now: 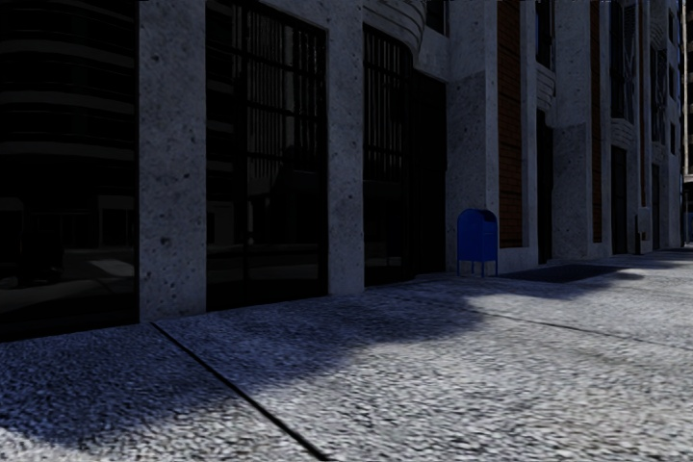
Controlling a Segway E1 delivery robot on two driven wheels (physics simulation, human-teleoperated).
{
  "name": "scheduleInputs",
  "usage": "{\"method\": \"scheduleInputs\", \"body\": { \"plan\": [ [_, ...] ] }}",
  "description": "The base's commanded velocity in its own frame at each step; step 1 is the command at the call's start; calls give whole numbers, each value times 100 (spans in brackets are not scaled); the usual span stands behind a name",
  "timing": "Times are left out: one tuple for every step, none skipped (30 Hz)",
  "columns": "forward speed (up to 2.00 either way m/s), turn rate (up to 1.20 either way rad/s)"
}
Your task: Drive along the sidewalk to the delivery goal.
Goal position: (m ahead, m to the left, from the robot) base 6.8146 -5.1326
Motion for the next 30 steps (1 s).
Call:
{"method": "scheduleInputs", "body": {
  "plan": [
    [134,-55],
    [134,-55],
    [134,-55],
    [134,-55],
    [134,-55],
    [135,-55],
    [136,-55],
    [137,-55],
    [137,-55],
    [139,-55],
    [141,-55],
    [142,-55],
    [144,-55],
    [144,-55],
    [144,-55],
    [145,-55],
    [145,-55],
    [145,-55],
    [145,-55],
    [145,-55],
    [145,-55],
    [146,-55],
    [146,-55],
    [146,-55],
    [146,-55],
    [146,-55],
    [146,-55],
    [147,-55],
    [147,-55],
    [200,-55]
  ]
}}
